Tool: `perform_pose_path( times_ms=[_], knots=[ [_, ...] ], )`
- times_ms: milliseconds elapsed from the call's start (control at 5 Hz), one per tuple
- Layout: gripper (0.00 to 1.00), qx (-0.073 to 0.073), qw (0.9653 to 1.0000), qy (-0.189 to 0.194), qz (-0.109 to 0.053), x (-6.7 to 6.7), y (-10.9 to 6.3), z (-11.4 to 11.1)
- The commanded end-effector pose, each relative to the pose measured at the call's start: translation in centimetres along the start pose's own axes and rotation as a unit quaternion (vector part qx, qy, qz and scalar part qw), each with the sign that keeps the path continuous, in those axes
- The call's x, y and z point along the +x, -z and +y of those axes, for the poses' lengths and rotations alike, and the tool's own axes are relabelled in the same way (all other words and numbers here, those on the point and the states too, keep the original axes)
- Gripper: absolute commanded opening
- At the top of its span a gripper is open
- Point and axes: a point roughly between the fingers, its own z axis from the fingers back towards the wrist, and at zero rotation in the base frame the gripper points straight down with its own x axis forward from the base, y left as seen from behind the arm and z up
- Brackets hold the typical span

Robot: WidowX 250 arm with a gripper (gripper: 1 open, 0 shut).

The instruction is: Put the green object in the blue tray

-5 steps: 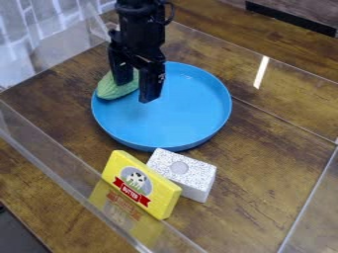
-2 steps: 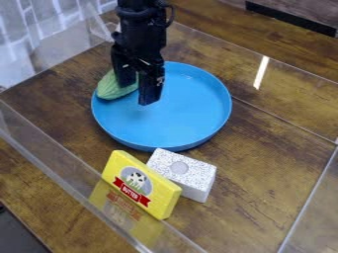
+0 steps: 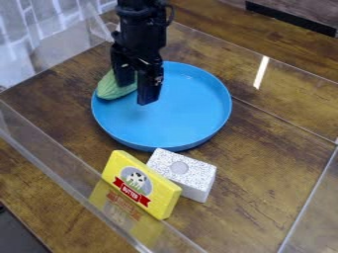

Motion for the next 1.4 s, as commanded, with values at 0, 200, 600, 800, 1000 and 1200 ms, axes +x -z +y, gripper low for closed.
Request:
perform_pose_path(
  times_ms=[0,200,600,800,1000,1200],
  knots=[
    [1.00,0.019,0.9993,0.001,-0.032,0.9,-2.4,0.8],
    [1.00,0.022,0.9991,0.006,-0.035,1.0,-2.8,0.8],
    [1.00,0.026,0.9987,0.014,-0.041,1.2,-3.6,0.8],
    [1.00,0.025,0.9986,0.014,-0.044,1.2,-4.0,0.8],
    [1.00,0.026,0.9984,0.013,-0.049,1.2,-4.5,0.6],
    [1.00,0.023,0.9984,0.010,-0.051,1.2,-4.6,0.5]
  ],
)
